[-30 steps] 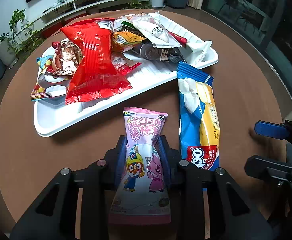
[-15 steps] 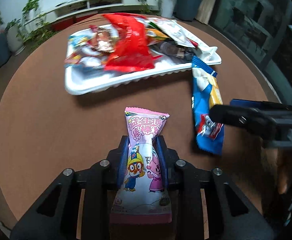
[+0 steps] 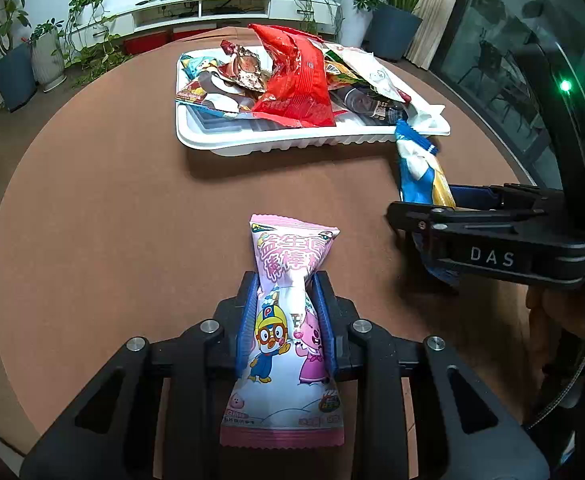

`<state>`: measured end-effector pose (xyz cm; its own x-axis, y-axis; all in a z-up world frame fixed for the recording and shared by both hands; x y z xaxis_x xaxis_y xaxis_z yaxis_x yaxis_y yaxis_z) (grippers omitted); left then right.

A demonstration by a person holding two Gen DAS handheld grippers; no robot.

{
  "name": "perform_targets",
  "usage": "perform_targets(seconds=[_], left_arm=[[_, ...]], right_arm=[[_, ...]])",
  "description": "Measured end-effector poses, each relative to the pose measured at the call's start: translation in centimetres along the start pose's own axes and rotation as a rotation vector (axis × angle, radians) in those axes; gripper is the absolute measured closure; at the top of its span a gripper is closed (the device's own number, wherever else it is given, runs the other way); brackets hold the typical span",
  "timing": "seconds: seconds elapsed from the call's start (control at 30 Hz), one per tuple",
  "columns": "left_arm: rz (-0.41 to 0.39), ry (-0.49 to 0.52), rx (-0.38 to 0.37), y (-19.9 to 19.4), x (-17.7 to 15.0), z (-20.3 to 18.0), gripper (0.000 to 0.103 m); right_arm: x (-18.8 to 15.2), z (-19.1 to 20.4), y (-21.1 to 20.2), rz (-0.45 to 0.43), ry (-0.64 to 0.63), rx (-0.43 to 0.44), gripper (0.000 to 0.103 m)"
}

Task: Organize snacks
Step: 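Grasp the blue-white cake packet with the right gripper, then carry the pink packet and blue cake packet over the tray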

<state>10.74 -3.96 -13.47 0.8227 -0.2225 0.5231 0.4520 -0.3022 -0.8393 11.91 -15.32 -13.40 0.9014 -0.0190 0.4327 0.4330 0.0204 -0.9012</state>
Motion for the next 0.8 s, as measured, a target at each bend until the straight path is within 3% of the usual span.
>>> perform_targets(seconds=[0.17,0.37,0.8], left_arm=[[0.001,-0.001,-0.001,-0.2,-0.2,-0.1,0.077],[0.002,0.000,0.001,0.1,-0.2,-0.2,0.077],[-0.009,0.004,0.010,-0.3,-0.1,-0.3,0.077]], right_arm=[[-0.8,-0.9,-0.7,0.013,-0.028,-0.014,0.058],[-2.5,-1.5,-1.4,0.027,-0.054,-0.014,0.073],[-3.8,-5.7,-4.7,-0.041,0.055,0.065,0.075]])
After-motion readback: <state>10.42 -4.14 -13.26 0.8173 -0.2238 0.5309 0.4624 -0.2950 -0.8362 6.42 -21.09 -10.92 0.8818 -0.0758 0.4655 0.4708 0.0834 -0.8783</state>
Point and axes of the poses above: each gripper's, at about its wrist camera, not at the fingertips, and y roughly the way its jaws point, z to its left, x to its top, the point moved 5 cm from there along y, roughly the way its jaws point, and after that the axes turned 1 degree about -y, right-handed, at the moved point
